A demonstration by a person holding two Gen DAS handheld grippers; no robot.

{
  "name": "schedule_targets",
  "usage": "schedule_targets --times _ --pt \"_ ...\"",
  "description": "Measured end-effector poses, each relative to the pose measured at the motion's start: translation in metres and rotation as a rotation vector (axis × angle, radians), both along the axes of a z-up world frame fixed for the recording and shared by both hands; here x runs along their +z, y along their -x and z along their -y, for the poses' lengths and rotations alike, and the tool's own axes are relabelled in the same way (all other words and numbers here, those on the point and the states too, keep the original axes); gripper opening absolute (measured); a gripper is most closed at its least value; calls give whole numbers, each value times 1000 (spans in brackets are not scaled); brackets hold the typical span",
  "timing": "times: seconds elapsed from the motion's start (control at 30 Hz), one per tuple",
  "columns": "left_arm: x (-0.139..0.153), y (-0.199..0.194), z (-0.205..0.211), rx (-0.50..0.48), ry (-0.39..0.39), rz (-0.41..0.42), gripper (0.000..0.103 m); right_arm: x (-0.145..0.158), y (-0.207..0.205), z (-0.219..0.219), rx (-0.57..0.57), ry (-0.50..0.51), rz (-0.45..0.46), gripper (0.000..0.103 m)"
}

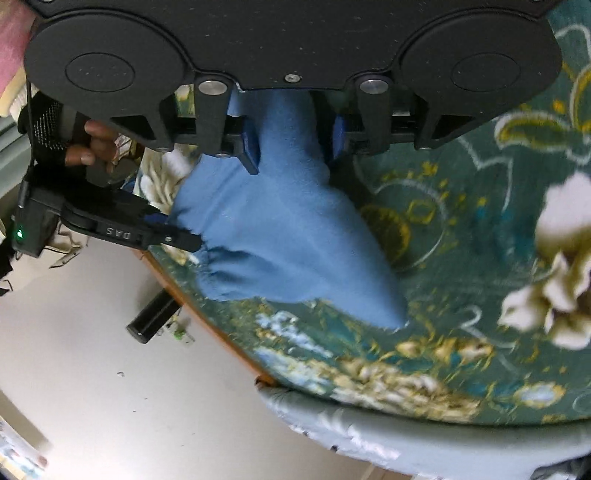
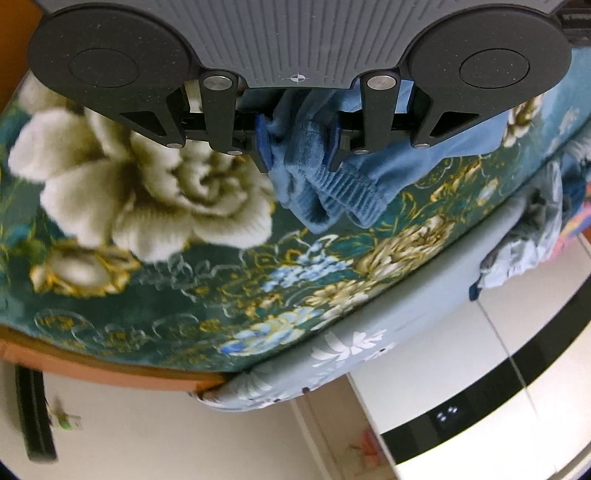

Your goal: Fold clothes

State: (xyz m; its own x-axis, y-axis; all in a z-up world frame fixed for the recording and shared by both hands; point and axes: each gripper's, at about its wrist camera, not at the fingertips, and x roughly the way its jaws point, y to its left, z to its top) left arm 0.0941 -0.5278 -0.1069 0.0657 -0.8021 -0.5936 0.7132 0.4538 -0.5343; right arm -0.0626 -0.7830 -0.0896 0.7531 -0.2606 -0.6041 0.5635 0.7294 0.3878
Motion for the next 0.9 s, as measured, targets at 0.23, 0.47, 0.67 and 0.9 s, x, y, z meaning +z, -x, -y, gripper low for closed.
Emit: schedule_targets --times 0.23,0.47,0.67,0.9 --pt "19 10 -11 -10 -42 97 40 -3 -1 -10 -96 0 -31 44" --pt "50 17 -67 27 -75 174 49 26 14 -55 -157 141 -82 43" --pt "75 32 -129 61 -67 217 63 33 43 -126 -141 156 -62 48" --pt "105 45 -217 104 -72 291 84 41 53 -208 -67 122 -87 64"
